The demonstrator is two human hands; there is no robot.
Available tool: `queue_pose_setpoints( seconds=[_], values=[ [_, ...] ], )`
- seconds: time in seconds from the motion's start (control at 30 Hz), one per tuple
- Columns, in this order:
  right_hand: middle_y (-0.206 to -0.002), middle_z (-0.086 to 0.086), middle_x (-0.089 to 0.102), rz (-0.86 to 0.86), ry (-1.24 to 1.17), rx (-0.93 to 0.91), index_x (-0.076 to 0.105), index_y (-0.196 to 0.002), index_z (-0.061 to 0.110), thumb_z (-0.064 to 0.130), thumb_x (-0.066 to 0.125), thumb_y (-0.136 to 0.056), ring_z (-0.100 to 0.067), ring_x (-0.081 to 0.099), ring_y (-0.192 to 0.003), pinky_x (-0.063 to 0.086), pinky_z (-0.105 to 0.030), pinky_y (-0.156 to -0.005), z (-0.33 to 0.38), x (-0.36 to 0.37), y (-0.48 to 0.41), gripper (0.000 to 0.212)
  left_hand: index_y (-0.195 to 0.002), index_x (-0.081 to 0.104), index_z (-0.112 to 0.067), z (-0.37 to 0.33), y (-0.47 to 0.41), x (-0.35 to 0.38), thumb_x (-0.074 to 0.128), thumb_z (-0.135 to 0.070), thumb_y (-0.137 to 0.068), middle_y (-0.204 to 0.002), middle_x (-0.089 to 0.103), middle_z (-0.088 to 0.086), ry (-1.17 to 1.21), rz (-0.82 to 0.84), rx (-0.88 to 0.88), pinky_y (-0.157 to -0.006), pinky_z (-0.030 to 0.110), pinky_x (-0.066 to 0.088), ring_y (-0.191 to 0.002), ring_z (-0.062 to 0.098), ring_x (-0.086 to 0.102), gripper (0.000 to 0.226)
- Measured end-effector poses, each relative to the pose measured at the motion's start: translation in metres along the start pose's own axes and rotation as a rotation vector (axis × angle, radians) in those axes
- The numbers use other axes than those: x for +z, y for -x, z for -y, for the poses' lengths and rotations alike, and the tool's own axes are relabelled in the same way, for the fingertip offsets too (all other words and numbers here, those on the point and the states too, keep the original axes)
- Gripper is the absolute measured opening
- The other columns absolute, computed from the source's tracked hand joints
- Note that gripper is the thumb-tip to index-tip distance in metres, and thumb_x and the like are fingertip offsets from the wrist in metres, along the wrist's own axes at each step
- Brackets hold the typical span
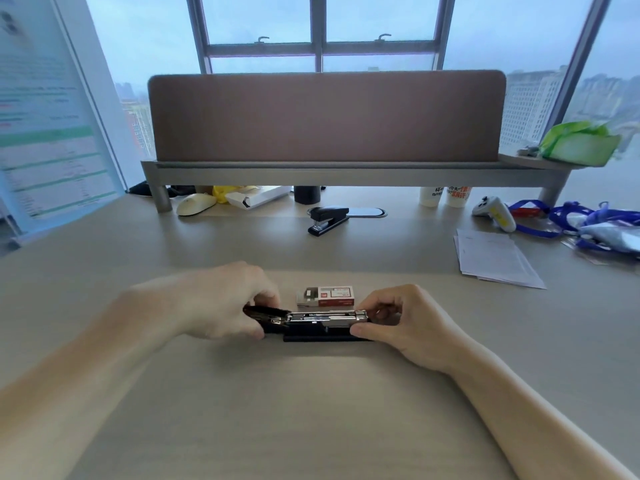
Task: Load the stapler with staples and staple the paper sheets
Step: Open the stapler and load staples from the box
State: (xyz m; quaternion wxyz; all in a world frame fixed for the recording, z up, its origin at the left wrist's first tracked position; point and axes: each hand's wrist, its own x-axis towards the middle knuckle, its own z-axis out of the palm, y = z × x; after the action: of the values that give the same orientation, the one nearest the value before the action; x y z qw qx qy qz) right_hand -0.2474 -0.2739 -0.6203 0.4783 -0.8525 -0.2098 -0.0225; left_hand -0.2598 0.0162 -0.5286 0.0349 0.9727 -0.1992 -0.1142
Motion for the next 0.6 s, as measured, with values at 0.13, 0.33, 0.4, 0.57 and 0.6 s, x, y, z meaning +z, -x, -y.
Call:
queue_pose_setpoints(
  seconds=[0.13, 0.33, 0.4, 0.57, 0.6],
  values=[
    [-0.072, -0.004, 0.07, -0.004, -0.014, 0.001, 0.08, -0.086, 0.016, 0.023, 0.09, -0.078, -0.004, 0.054, -0.064, 0.043, -0.022, -0.065, 0.0, 0.001, 0.0, 0.016, -0.106, 0.076, -0.034, -0.027, -0.007, -0.025, 0.081, -0.031, -0.085, -0.095, 0.071, -0.011, -0.225, 0.064, -0.033, -0.077, 0.034, 0.057, -0.088, 0.016, 0.067, 0.023],
    [-0.076, -0.013, 0.072, 0.001, -0.007, -0.011, 0.079, -0.085, 0.016, 0.023, 0.09, -0.078, -0.005, 0.054, -0.065, 0.043, -0.027, -0.066, 0.0, 0.0, 0.0, 0.014, -0.113, 0.07, -0.023, -0.075, -0.027, -0.047, 0.094, -0.026, -0.07, -0.103, 0.07, -0.003, -0.407, 0.026, -0.05, -0.078, 0.036, 0.059, -0.1, 0.027, 0.069, 0.05],
    [-0.068, -0.004, 0.066, 0.001, -0.027, -0.006, 0.079, -0.084, 0.015, 0.022, 0.09, -0.078, -0.004, 0.051, -0.063, 0.041, -0.026, -0.065, -0.002, 0.0, -0.001, 0.014, -0.107, 0.07, -0.018, -0.083, -0.034, -0.051, 0.098, -0.027, -0.066, -0.087, 0.069, -0.005, -0.363, 0.027, -0.02, -0.079, 0.039, 0.061, -0.097, 0.027, 0.071, 0.051],
    [-0.066, 0.005, 0.063, -0.005, -0.004, -0.008, 0.08, -0.084, 0.02, 0.028, 0.09, -0.077, -0.004, 0.05, -0.063, 0.041, -0.026, -0.064, -0.004, -0.001, -0.002, 0.015, -0.087, 0.054, -0.028, -0.089, -0.044, -0.043, 0.094, -0.043, -0.066, -0.094, 0.053, -0.013, -0.248, -0.034, 0.101, -0.062, 0.03, 0.045, -0.087, 0.016, 0.056, 0.048],
    [-0.066, 0.002, 0.064, -0.007, -0.003, -0.008, 0.08, -0.084, 0.021, 0.029, 0.09, -0.076, -0.005, 0.05, -0.063, 0.041, -0.027, -0.064, -0.005, -0.001, -0.002, 0.015, -0.092, 0.056, -0.027, -0.089, -0.045, -0.038, 0.092, -0.044, -0.07, -0.094, 0.051, -0.013, -0.232, -0.046, 0.123, -0.06, 0.03, 0.043, -0.086, 0.015, 0.053, 0.046]
  ],
)
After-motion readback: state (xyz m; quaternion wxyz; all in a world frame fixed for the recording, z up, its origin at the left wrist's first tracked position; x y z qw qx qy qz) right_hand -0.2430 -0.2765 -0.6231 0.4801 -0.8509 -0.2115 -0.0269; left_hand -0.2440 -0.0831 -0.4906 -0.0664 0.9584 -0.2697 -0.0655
